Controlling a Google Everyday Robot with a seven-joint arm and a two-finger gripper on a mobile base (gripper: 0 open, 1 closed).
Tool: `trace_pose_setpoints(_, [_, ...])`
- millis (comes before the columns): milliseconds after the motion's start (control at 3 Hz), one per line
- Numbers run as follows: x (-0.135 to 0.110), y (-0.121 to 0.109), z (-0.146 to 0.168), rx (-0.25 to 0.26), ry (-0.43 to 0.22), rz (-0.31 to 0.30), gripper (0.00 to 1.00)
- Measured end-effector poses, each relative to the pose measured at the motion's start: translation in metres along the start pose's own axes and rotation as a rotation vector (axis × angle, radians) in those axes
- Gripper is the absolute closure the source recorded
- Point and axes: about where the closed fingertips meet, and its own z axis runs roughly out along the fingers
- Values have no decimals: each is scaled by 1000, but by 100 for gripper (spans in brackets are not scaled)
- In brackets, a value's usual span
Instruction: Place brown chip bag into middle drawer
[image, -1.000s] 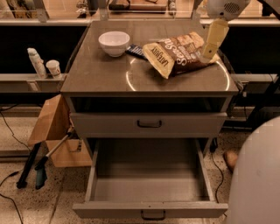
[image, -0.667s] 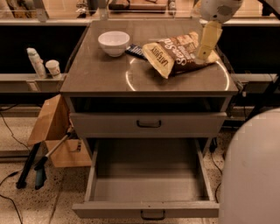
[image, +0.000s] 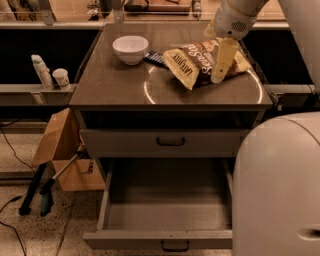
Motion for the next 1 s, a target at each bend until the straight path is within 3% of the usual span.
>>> trace_pose_setpoints(333, [0,0,0,0,0,0,0])
trace_pose_setpoints(1000, [0,-24,29,34,-20,18,0])
